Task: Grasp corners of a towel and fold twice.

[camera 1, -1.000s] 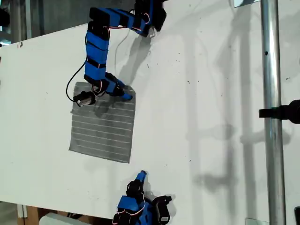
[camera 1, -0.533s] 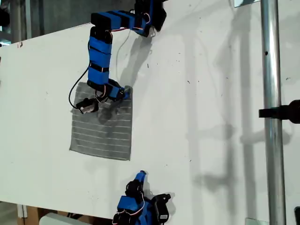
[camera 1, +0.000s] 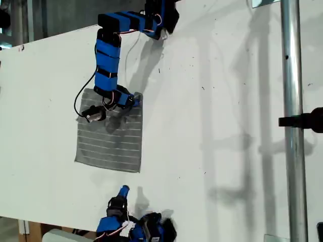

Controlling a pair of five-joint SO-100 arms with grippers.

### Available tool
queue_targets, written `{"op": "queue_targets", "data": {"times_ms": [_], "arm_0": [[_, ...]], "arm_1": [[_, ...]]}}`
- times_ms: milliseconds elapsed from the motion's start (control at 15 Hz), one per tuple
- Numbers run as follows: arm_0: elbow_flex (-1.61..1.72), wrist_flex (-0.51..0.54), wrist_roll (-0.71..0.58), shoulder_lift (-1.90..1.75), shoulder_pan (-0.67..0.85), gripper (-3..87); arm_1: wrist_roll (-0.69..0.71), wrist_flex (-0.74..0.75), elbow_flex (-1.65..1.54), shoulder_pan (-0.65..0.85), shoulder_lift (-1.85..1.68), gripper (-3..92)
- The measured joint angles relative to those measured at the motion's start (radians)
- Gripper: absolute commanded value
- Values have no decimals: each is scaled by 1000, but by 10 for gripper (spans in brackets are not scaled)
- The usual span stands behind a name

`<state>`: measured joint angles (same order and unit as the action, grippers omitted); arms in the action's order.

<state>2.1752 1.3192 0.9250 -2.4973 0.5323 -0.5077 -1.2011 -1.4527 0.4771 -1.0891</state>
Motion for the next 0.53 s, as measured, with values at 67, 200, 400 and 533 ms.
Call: {"op": "queue_targets", "data": {"times_ms": [67, 200, 400, 533], "arm_0": [[-152, 25, -89, 178, 20, 104], [-288, 29, -250, 370, 58, 239], [-440, 87, -445, 534, 106, 287], [-462, 84, -472, 629, 129, 280]], "arm_1": [[0, 0, 0, 0, 0, -2], [0, 0, 0, 0, 0, -2], [0, 3, 0, 0, 0, -2], [0, 3, 0, -5, -2, -2]]}}
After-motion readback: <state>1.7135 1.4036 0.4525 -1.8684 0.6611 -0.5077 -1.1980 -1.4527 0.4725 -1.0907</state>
